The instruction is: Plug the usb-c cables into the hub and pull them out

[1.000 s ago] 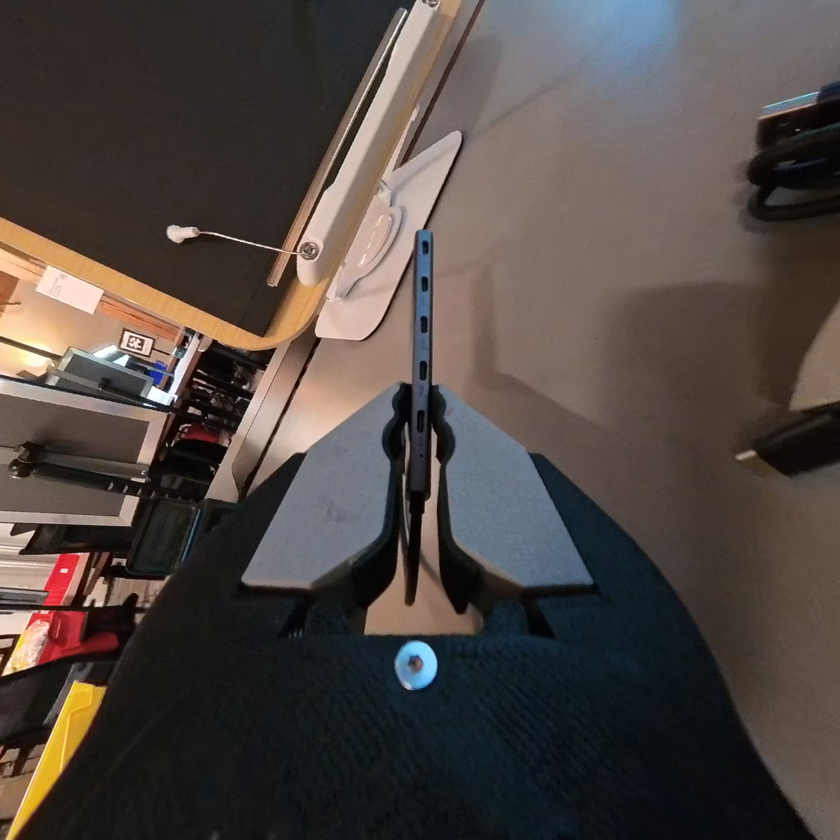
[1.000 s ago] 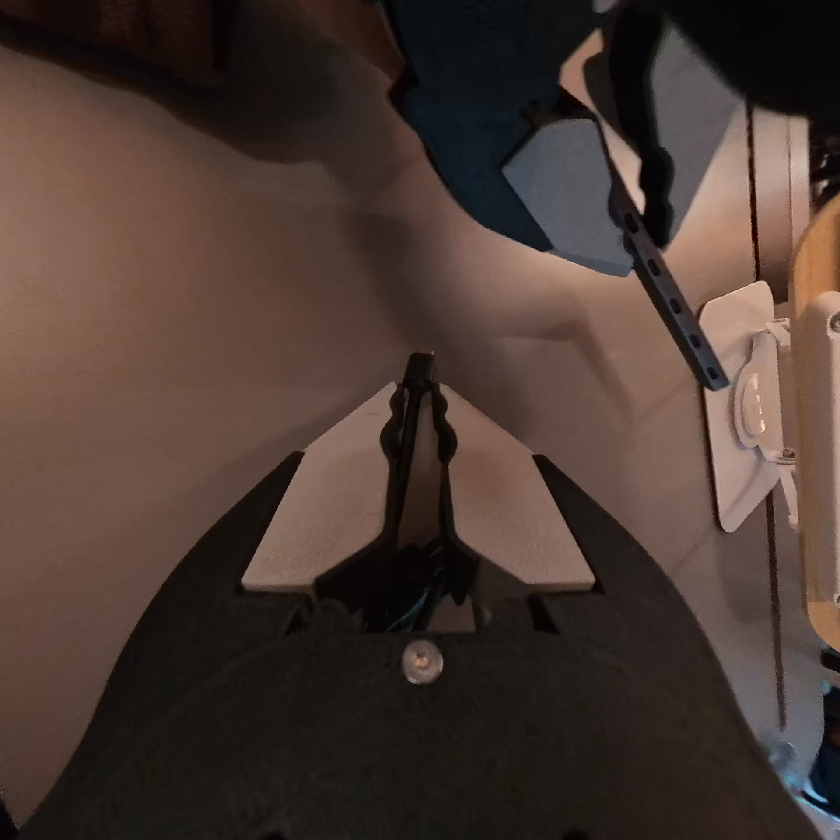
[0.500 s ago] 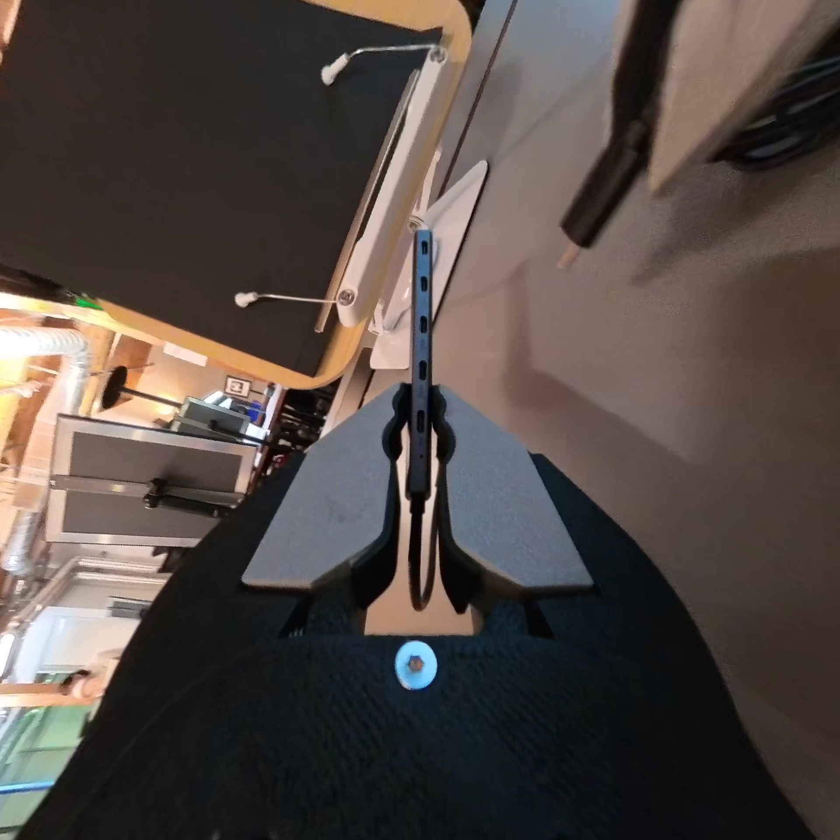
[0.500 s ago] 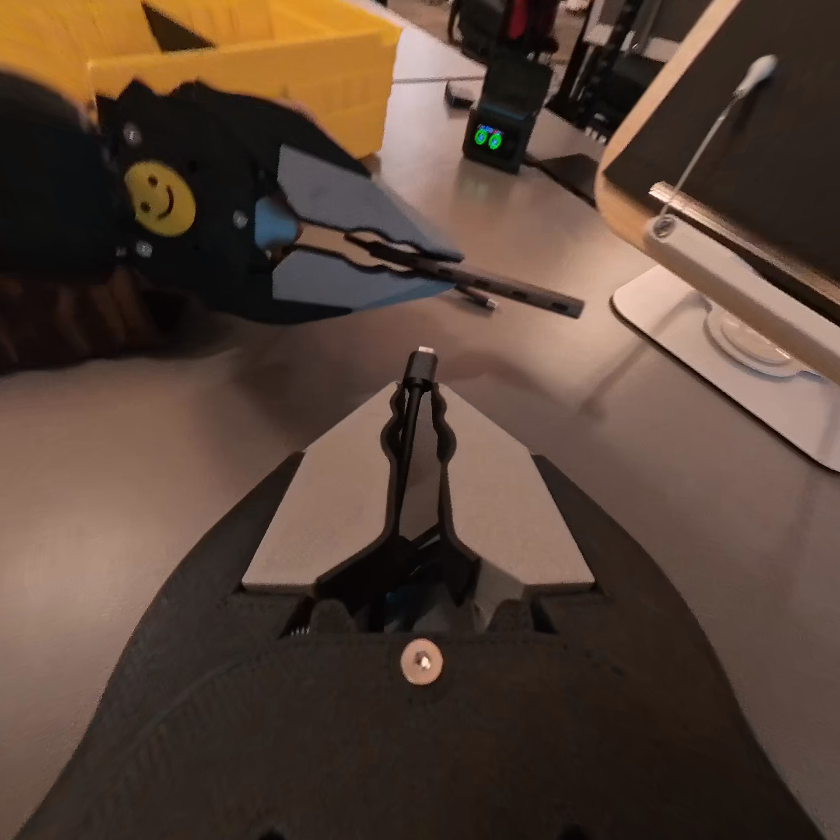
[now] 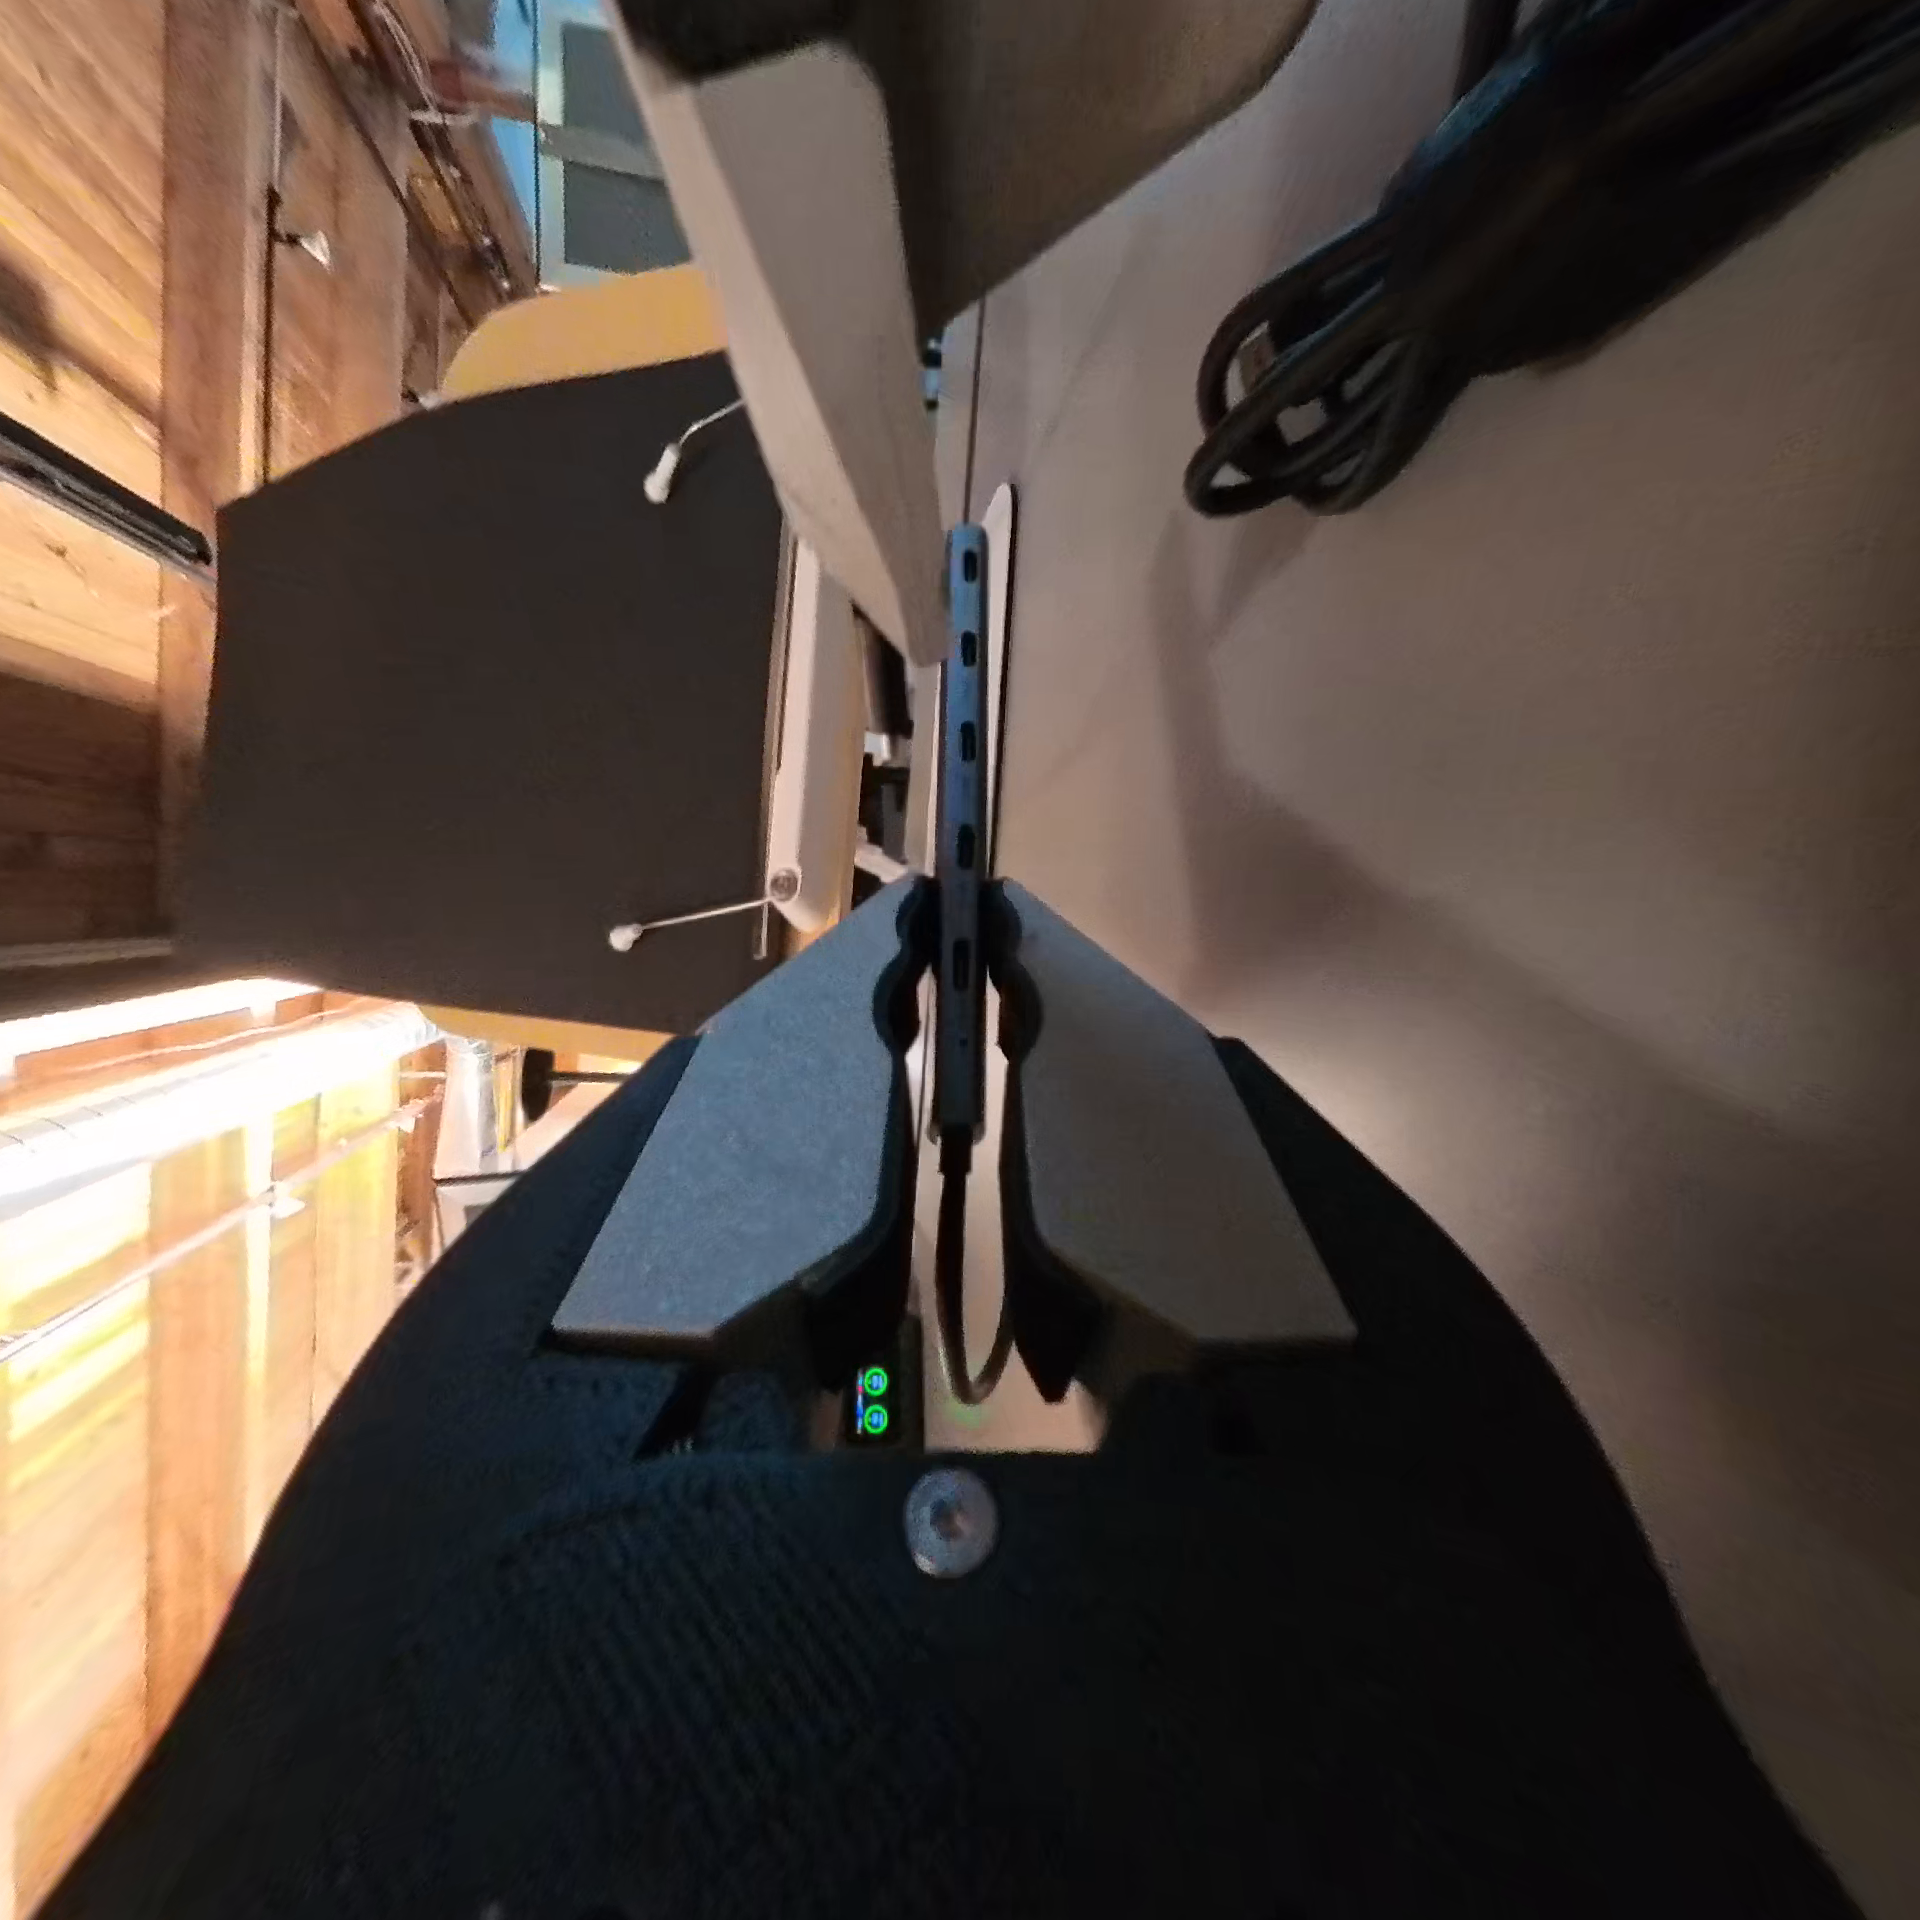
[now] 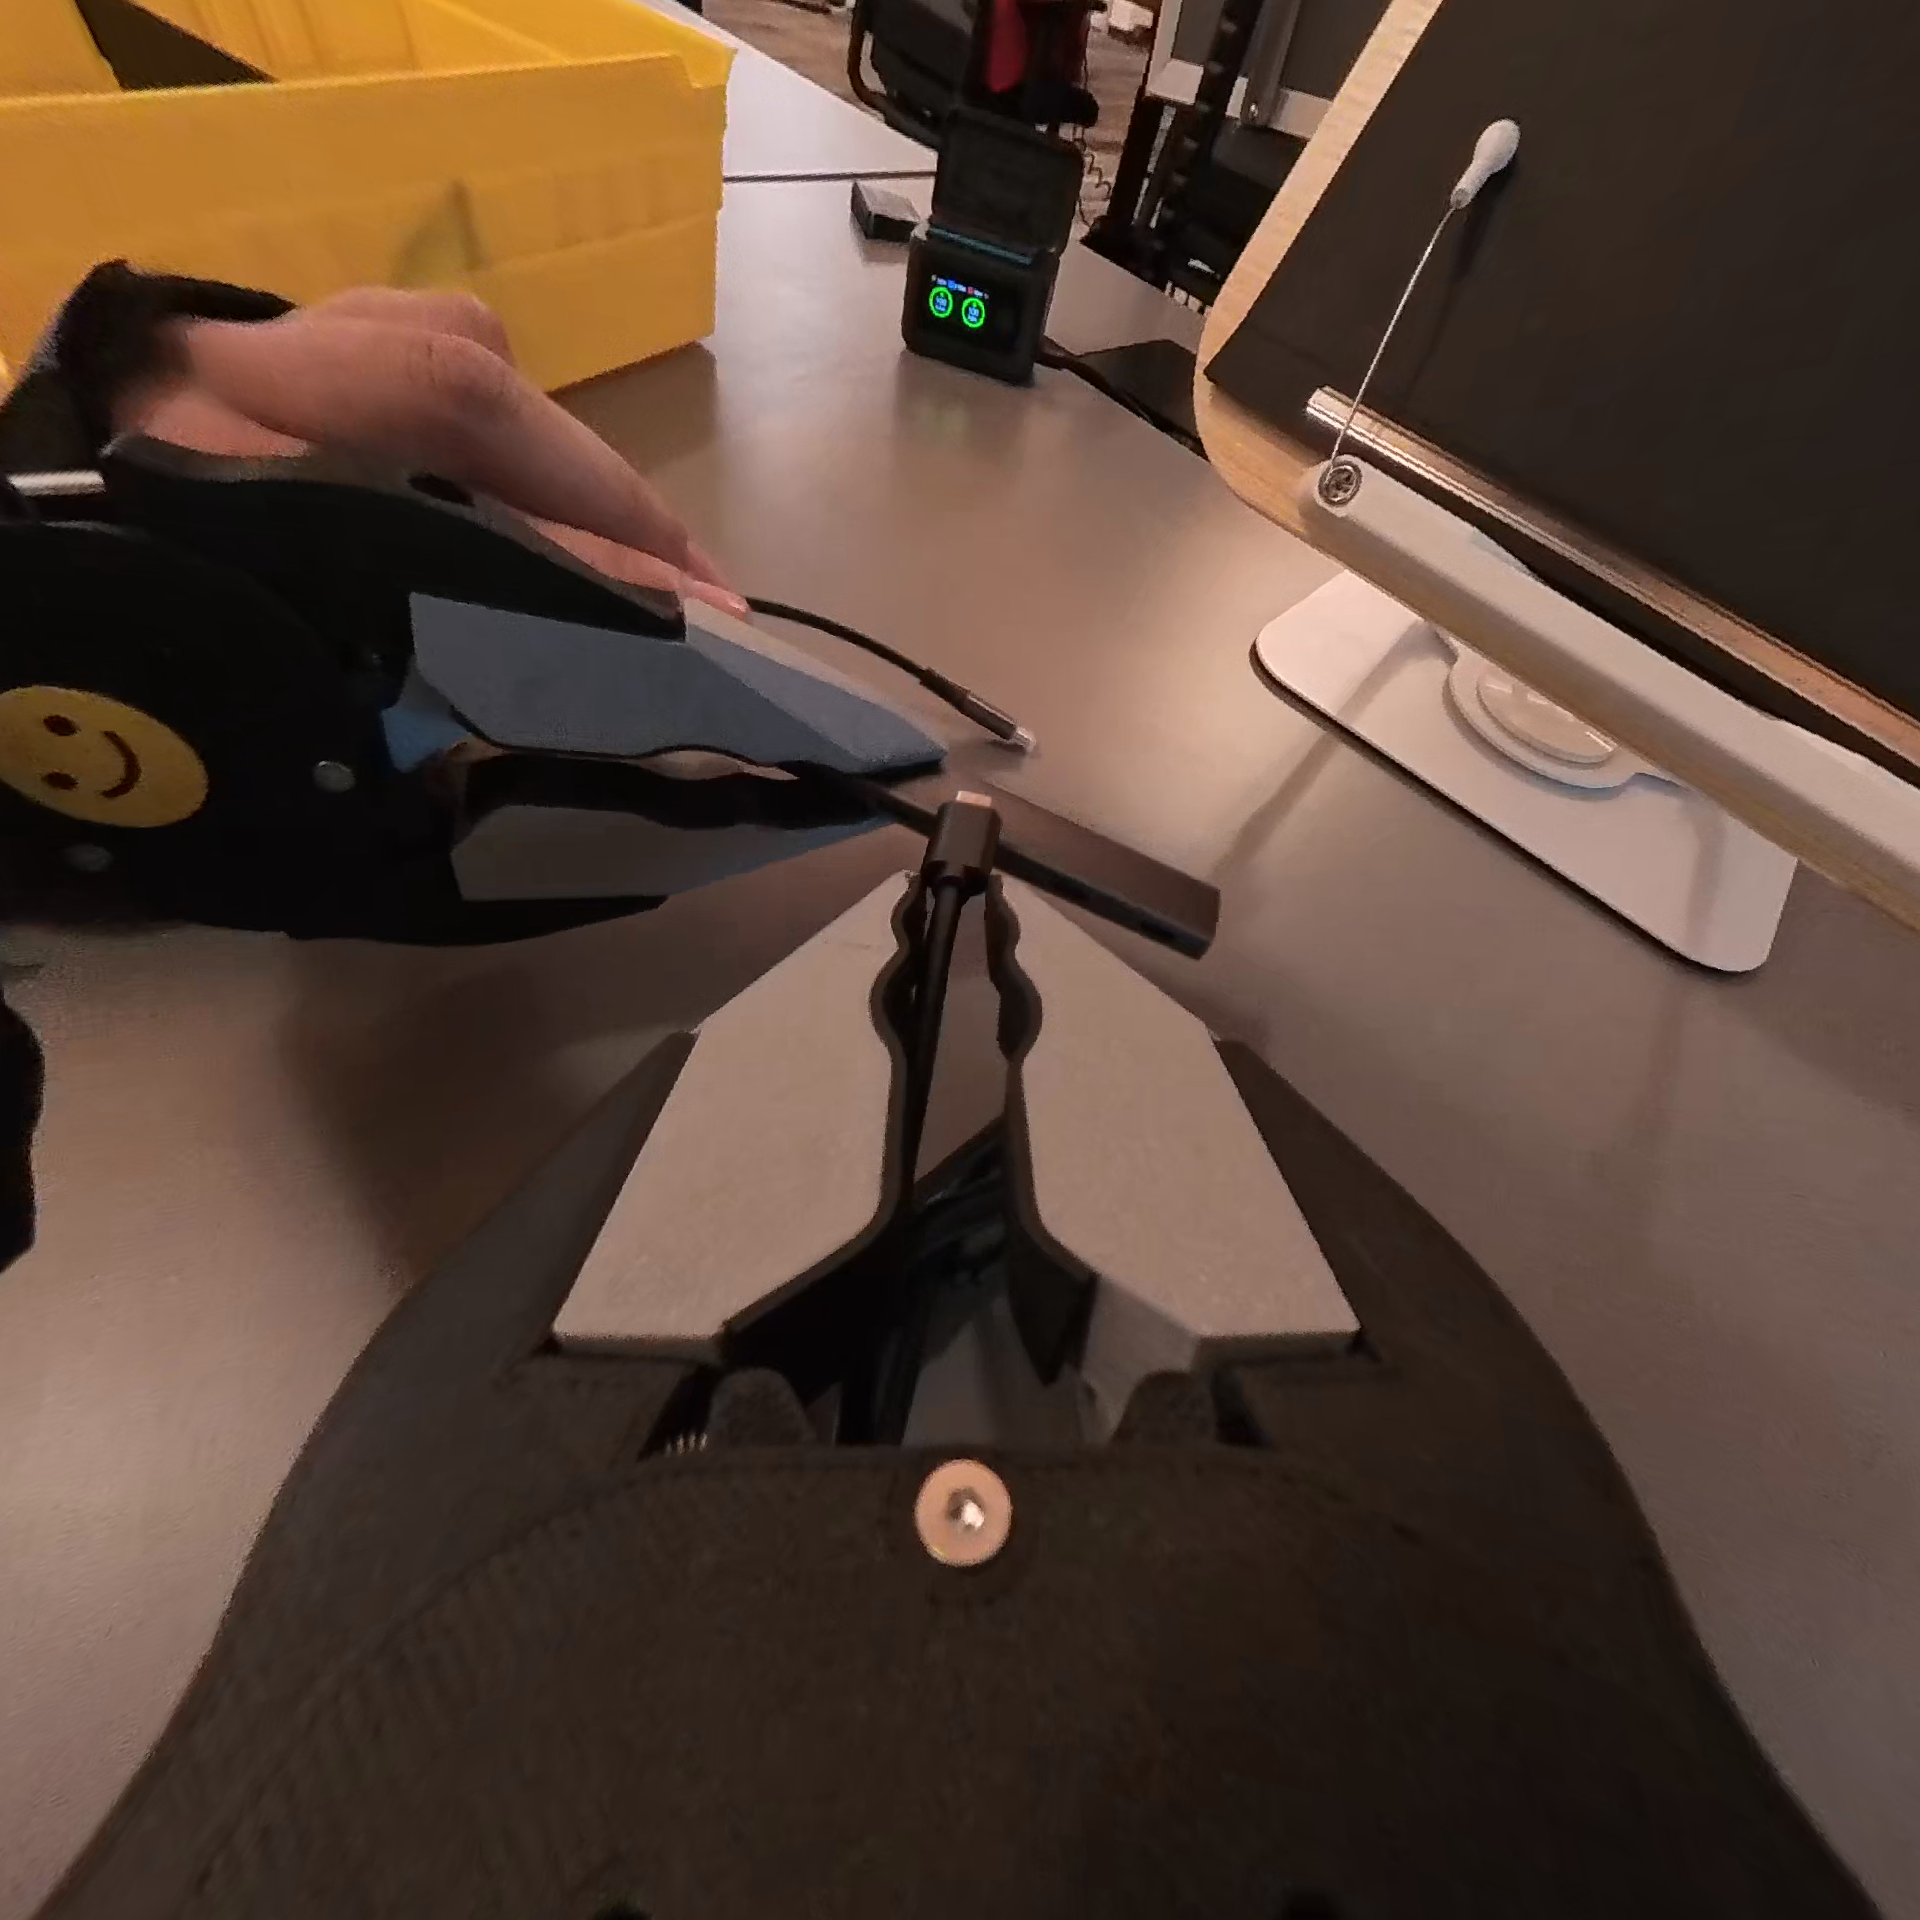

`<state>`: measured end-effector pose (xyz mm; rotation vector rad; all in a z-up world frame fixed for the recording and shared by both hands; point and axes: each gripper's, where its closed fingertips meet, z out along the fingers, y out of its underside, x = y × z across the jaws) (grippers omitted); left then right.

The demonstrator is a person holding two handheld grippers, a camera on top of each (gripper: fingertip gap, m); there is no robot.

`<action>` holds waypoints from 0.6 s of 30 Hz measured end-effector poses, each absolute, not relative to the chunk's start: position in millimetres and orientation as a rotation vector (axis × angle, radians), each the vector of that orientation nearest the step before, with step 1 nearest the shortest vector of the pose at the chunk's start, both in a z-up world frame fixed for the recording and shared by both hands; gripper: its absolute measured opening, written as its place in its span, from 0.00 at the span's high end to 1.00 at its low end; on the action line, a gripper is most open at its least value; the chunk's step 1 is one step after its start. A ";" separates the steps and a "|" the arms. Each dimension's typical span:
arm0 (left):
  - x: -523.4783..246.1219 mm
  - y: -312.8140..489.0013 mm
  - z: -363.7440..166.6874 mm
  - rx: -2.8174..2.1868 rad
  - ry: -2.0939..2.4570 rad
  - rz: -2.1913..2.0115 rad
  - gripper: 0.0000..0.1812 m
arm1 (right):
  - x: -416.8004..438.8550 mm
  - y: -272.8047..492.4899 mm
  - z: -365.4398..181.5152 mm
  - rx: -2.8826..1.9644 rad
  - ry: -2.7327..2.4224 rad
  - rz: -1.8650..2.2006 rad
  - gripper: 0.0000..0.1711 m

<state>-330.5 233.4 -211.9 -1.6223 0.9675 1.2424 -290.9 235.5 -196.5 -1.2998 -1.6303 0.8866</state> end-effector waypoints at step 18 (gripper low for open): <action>-334.6 235.1 -205.3 -1.625 0.923 1.325 0.96 | -293.1 226.6 -203.1 -1.366 -1.649 0.976 0.95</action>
